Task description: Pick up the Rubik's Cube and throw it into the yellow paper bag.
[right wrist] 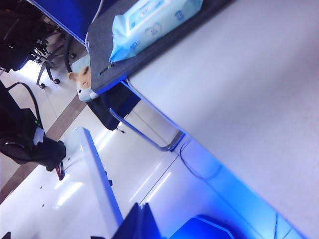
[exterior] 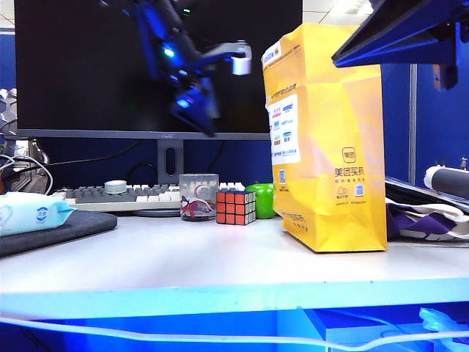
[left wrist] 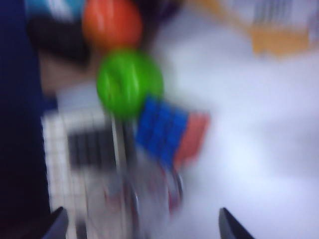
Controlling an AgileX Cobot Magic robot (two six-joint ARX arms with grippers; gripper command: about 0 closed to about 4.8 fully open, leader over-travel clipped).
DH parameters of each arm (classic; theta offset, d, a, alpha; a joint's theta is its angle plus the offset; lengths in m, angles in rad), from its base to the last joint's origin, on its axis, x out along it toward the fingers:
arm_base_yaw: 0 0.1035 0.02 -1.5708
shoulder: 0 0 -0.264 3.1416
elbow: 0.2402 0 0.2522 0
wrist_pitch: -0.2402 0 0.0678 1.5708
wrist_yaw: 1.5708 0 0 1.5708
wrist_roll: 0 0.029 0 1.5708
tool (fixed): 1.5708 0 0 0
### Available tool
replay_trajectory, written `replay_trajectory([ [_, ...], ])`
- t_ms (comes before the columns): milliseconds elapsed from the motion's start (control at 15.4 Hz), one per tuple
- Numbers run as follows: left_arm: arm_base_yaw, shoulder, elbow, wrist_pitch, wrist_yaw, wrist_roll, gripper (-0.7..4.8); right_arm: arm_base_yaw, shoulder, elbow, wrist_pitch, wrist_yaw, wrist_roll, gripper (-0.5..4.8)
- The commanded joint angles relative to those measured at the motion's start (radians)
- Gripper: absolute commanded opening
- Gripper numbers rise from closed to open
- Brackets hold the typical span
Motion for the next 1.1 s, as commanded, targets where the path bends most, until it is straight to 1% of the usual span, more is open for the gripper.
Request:
replay_trajectory([
  [65, 0.0, 0.019, 0.003, 0.067, 0.063, 0.032, 4.04, 0.001, -0.003, 0.006, 0.038, -0.004, -0.003, -0.01],
  [194, 0.012, 0.042, 0.003, 0.096, 0.092, 0.031, 4.04, 0.002, -0.003, 0.006, 0.066, -0.003, 0.001, -0.01],
  [454, 0.031, 0.116, 0.003, 0.125, 0.113, 0.048, 4.04, 0.002, -0.003, 0.006, 0.086, -0.003, 0.005, -0.01],
  [648, 0.04, 0.144, 0.003, 0.205, 0.157, 0.054, 3.96, 0.002, -0.002, 0.006, 0.098, -0.002, 0.005, -0.01],
  [778, 0.043, 0.155, 0.004, 0.241, 0.168, 0.05, 3.95, 0.002, -0.002, 0.006, 0.099, -0.003, 0.005, -0.01],
  [972, 0.043, 0.187, 0.004, 0.29, 0.164, 0.001, 3.88, 0.002, -0.001, 0.006, 0.102, 0.001, 0.005, -0.01],
  [1037, 0.043, 0.201, 0.004, 0.329, 0.162, -0.026, 3.59, 0.002, -0.001, 0.006, 0.107, 0.002, 0.005, -0.01],
  [1102, 0.042, 0.218, 0.004, 0.386, 0.162, -0.069, 3.57, 0.002, -0.001, 0.006, 0.112, 0.001, 0.005, -0.01],
])
